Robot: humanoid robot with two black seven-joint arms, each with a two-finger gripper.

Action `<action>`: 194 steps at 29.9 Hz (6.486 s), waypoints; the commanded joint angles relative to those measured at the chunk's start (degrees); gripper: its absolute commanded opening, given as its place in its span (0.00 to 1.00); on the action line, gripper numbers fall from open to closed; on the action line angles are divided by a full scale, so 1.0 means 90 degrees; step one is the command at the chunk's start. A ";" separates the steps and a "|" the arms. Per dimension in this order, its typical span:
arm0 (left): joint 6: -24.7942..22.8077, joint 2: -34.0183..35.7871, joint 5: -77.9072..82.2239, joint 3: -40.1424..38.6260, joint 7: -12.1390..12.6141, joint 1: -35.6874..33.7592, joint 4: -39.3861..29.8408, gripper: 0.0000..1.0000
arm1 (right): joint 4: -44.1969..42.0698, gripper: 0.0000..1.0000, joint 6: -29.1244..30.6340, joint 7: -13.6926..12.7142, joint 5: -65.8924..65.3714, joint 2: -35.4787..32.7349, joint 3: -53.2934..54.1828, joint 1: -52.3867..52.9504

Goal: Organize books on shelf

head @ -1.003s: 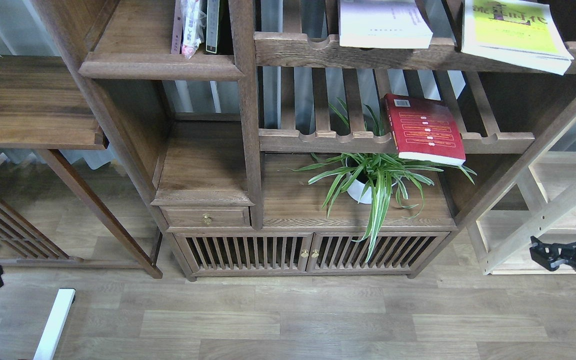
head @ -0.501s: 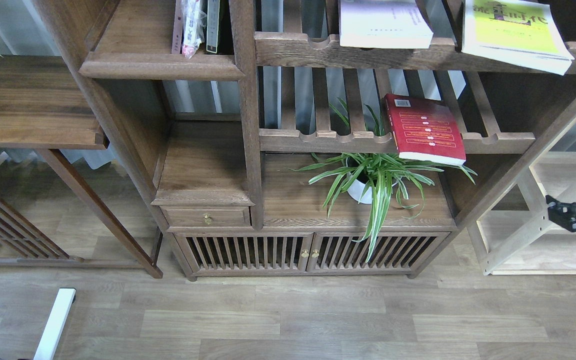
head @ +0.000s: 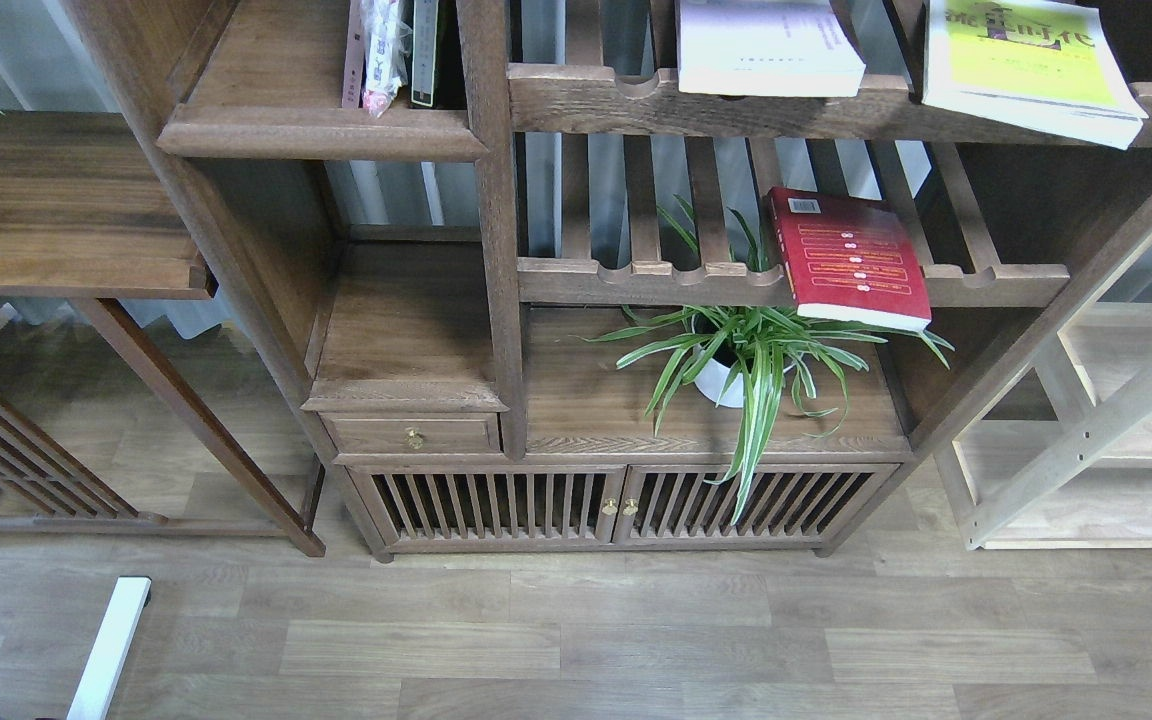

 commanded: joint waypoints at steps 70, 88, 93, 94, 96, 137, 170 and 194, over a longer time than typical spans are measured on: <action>0.1266 -0.0309 0.0948 -0.0166 -0.0315 -0.0463 -0.1968 1.00 | 0.5269 1.00 -0.4249 -0.0001 -0.2903 -0.3170 0.1343 0.0392; 0.1862 -0.0456 0.1006 -0.0108 -0.0540 -0.0609 -0.1938 1.00 | 0.5190 1.00 -0.3701 -0.0001 -0.2346 -0.3609 0.1490 0.0645; 0.1901 -0.0544 0.1026 -0.0079 -0.0530 -0.0609 -0.1938 1.00 | 0.5210 1.00 -0.3790 -0.0001 -0.2561 -0.3726 0.1461 0.0685; 0.1901 -0.0563 0.1026 -0.0079 -0.0511 -0.0609 -0.1938 1.00 | 0.5210 1.00 -0.3790 -0.0001 -0.2649 -0.3746 0.1412 0.0685; 0.1978 -0.0602 0.1035 -0.0069 -0.0491 -0.0609 -0.1938 1.00 | 0.5142 1.00 -0.3780 -0.0001 -0.2853 -0.3726 0.1373 0.0597; 0.2448 -0.1032 0.1045 -0.0010 -0.0481 -0.0619 -0.1938 1.00 | 0.6909 1.00 -0.4805 -0.0001 -0.4348 -0.3599 0.1822 0.0440; 0.2623 -0.1130 0.1143 0.0009 -0.0452 -0.0658 -0.1938 1.00 | 0.6948 1.00 -0.4630 -0.0001 -0.5423 -0.2145 0.1802 0.1261; 0.2623 -0.1130 0.1143 0.0000 -0.0520 -0.0648 -0.1890 1.00 | 0.5748 0.99 -0.4561 -0.0001 -0.6155 -0.0884 0.1392 0.2022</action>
